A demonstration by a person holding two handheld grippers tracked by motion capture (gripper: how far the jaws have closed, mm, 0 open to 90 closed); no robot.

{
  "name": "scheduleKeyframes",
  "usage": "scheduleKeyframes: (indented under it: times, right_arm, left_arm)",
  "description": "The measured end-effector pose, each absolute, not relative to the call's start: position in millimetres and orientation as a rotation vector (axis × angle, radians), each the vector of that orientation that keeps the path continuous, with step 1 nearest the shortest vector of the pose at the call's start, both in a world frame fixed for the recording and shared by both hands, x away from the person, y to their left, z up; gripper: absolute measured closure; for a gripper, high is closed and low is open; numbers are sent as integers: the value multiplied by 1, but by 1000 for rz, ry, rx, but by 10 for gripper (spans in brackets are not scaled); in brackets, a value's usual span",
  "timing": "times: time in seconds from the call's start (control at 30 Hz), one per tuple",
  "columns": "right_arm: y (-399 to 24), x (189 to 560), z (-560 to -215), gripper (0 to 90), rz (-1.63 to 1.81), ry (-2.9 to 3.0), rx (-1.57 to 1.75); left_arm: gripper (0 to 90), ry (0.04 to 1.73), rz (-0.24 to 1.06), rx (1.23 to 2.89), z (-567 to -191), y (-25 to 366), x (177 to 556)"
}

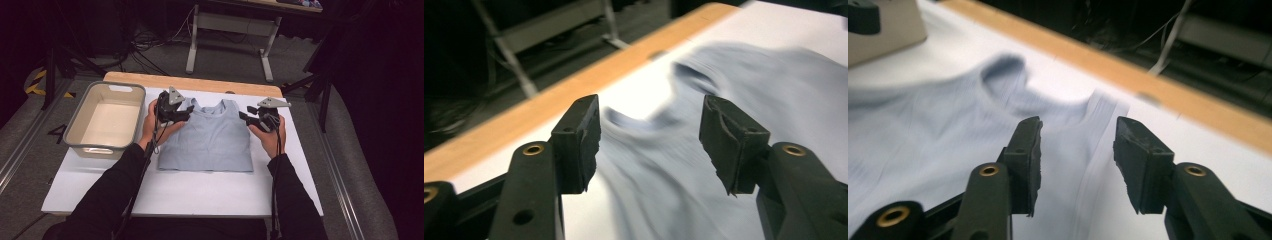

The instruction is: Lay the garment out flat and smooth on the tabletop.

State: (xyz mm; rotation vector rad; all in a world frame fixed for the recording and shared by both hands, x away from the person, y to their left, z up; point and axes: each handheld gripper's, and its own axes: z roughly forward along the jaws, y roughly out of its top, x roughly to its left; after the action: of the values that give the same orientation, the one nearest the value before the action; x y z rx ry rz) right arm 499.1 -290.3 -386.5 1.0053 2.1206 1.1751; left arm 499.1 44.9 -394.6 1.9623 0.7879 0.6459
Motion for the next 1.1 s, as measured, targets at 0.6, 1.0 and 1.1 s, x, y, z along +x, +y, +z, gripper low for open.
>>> scheduleKeyframes:
  times: [0.6, 1.0, 1.1]
  right_arm:
    - [-322, 488, -448, 523, 1219, 2350, 1183]
    - [-311, 472, -427, 737, 1097, 2314, 1009]
    - [-312, 466, -420, 751, 1104, 2294, 1010]
  left_arm:
    - [283, 491, 413, 2259, -446, 74, 406]
    - [606, 332, 295, 2355, -461, 81, 398]
    - [833, 305, 361, 2388, -459, 79, 396]
